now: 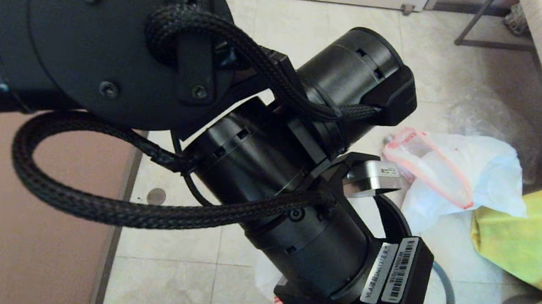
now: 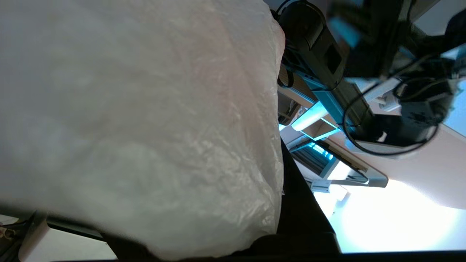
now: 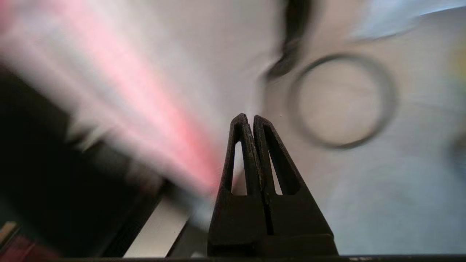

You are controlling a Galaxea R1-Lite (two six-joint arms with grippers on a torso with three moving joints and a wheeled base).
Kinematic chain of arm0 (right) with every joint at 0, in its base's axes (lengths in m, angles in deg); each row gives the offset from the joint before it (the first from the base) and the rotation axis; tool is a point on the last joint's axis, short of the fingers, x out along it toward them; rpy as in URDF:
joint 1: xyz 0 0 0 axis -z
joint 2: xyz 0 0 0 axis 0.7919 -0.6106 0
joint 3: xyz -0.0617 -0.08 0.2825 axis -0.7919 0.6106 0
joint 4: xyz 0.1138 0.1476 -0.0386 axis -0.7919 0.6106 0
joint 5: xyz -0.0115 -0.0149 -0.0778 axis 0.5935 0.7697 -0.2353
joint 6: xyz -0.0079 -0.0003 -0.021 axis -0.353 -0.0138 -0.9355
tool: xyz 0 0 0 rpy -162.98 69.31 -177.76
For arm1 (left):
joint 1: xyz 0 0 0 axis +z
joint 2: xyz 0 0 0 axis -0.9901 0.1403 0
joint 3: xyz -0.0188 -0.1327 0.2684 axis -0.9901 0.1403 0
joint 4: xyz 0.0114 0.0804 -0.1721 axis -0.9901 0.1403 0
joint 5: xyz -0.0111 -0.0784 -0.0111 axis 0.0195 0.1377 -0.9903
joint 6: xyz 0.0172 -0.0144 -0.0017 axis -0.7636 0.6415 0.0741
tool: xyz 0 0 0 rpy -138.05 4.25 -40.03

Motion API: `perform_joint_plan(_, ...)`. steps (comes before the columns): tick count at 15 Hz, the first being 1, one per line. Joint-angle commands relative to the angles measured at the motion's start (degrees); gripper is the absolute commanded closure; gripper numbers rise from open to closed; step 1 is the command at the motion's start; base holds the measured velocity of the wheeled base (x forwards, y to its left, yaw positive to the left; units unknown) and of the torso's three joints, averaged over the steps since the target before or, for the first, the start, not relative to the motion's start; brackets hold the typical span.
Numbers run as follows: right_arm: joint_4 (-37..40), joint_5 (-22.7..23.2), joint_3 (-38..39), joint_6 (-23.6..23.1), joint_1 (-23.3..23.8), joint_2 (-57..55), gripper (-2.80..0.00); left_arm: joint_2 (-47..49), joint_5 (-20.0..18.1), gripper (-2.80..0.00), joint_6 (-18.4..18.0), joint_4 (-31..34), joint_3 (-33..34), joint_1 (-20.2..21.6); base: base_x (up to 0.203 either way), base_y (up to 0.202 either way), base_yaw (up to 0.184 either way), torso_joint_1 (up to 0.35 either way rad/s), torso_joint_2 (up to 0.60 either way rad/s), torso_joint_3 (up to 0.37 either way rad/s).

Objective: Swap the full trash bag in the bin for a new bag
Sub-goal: Put the new garbage bag on the trash can

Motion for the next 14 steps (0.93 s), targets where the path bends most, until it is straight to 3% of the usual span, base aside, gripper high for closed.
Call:
perform_joint_plan(1, 5.0, 3.9, -4.0, -2.5, 0.0, -4.1, 0.00, 0.3, -0.1, 0.00, 0.2, 0.2, 0.0, 0.0, 0.000, 0.000, 0.000, 0.000, 0.00, 0.000)
perform_joint_plan(7, 13.6, 7.0, -7.6, -8.6, -0.5, -2.8, 0.00, 1.5, 1.4, 0.00, 0.3, -1.0, -0.1, -0.1, 0.000, 0.000, 0.000, 0.000, 0.00, 0.000)
perform_joint_plan(8, 13.5, 7.0, -7.6, -8.6, -0.5, -3.5, -2.80, 1.4, 1.4, 0.00, 0.3, -1.1, -0.1, -0.1, 0.000, 0.000, 0.000, 0.000, 0.00, 0.000)
perform_joint_plan(11, 12.0, 7.3, -7.5, -10.1, -0.6, -8.2, -2.80, 1.2, 1.4, 0.00, 0.4, -1.0, -0.1, 0.1, 0.000, 0.000, 0.000, 0.000, 0.00, 0.000)
perform_joint_plan(14, 5.1, 7.0, -7.2, -10.5, -2.2, -16.6, -2.80, 1.3, 1.4, 0.00, 0.4, -1.1, -0.1, 0.8, 0.000, 0.000, 0.000, 0.000, 0.00, 0.000)
